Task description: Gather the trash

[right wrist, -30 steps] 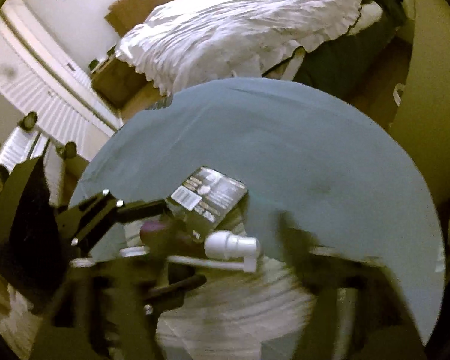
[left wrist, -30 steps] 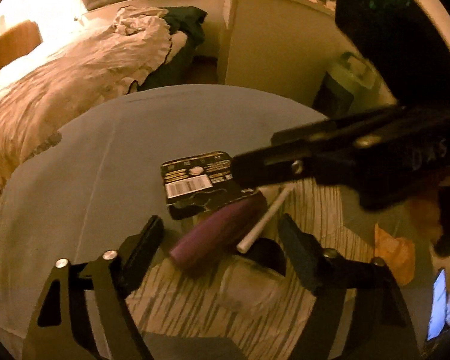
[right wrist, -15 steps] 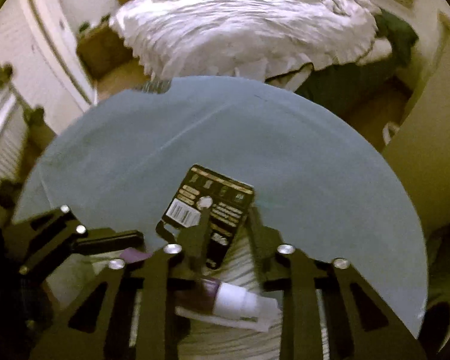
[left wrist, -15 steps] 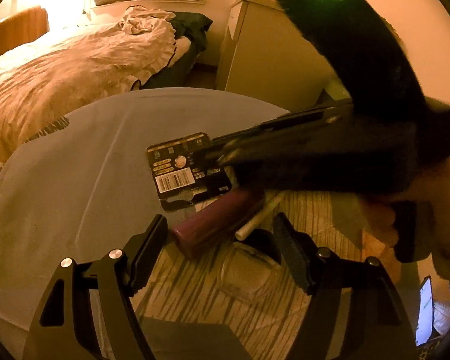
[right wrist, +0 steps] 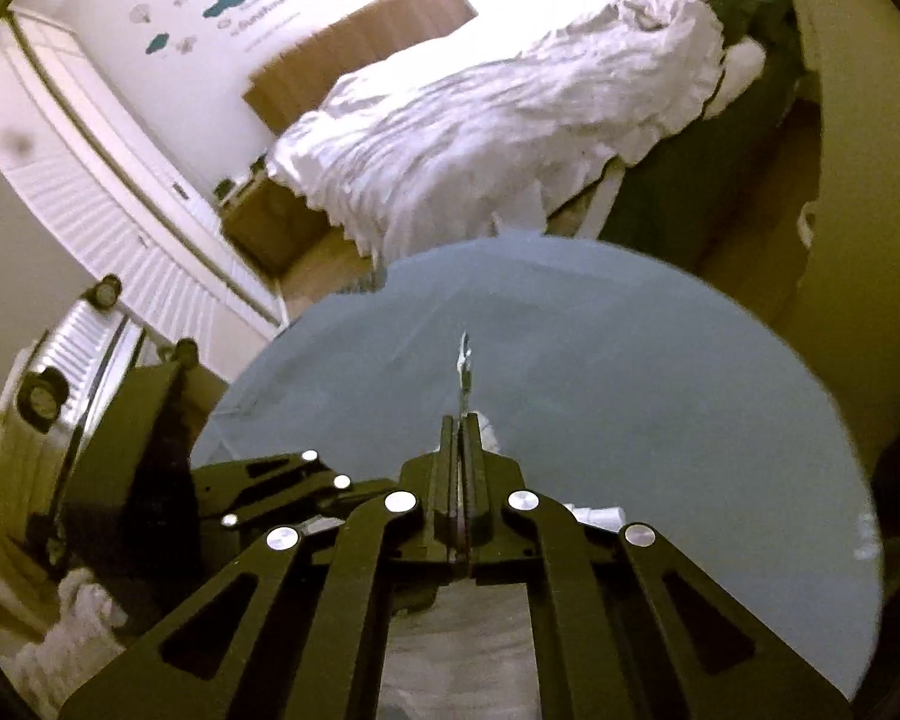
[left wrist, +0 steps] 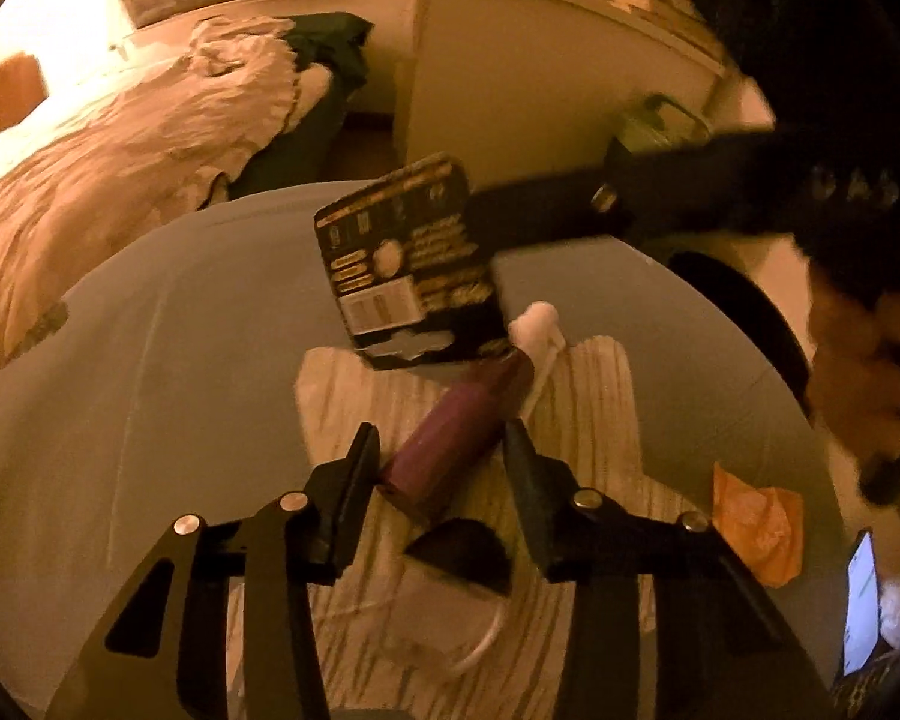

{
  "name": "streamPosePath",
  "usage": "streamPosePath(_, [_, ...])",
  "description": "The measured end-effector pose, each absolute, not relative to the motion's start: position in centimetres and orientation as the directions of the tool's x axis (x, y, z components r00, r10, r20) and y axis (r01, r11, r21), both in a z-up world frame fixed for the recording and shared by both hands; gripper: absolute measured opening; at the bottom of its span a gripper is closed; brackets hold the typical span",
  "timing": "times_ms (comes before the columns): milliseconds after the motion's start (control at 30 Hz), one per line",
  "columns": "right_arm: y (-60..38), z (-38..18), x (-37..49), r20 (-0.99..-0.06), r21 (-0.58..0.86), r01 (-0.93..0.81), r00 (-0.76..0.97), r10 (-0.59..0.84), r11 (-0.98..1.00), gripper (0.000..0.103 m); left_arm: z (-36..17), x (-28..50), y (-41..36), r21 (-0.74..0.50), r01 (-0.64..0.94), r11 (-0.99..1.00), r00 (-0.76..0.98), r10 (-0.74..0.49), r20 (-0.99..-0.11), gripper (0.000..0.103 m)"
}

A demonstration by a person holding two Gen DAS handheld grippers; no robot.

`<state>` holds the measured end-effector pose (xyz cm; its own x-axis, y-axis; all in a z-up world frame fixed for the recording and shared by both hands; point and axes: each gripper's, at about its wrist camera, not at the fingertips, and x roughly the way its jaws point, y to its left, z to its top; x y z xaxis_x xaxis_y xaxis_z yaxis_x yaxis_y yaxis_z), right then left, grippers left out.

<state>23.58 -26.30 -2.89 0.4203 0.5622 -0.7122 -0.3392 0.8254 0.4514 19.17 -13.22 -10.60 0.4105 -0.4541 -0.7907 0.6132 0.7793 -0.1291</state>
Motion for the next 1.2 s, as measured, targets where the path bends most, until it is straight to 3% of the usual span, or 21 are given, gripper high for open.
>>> streamPosePath(267, [-31.1, -2.1, 21.0, -0.76, 0.304, -0.271, 0.51, 0.404, 0.913, 0.003, -9.5, 18.5, -15.9, -0.092, 0.687, 0.721, 0.394, -0.475, -0.787, 0.045])
streamPosePath(533, [-31.2, -5.3, 21.3, -0.787, 0.335, -0.285, 0.44, 0.433, 0.898, 0.003, -10.9, 18.9, -18.8, -0.057, 0.735, 0.675, 0.355, -0.456, -0.816, 0.042])
streamPosePath(867, [-29.3, -7.9, 22.5, -0.821, 0.347, -0.316, 0.351, 0.449, 0.883, 0.015, -10.2, 19.5, -14.3, -0.195, 0.616, 0.763, 0.35, -0.487, -0.8, 0.035])
streamPosePath(900, [-29.2, -8.0, 22.7, -0.819, 0.363, -0.312, 0.343, 0.46, 0.878, 0.02, -10.0, 19.5, -13.6, -0.214, 0.603, 0.769, 0.35, -0.495, -0.795, 0.035])
streamPosePath(933, [-29.6, -7.8, 22.7, -0.811, 0.382, -0.304, 0.343, 0.474, 0.873, 0.039, -9.7, 19.4, -12.6, -0.23, 0.588, 0.775, 0.355, -0.503, -0.788, 0.035])
streamPosePath(1033, [-30.8, -6.7, 22.7, -0.771, 0.404, -0.267, 0.416, 0.482, 0.875, 0.076, -8.9, 18.8, -10.3, -0.263, 0.551, 0.792, 0.383, -0.52, -0.763, 0.035])
streamPosePath(1200, [-31.3, -6.4, 23.9, -0.796, 0.319, -0.173, 0.485, 0.362, 0.932, 0.084, -9.1, 18.5, -8.6, -0.274, 0.499, 0.822, 0.406, -0.501, -0.764, 0.034])
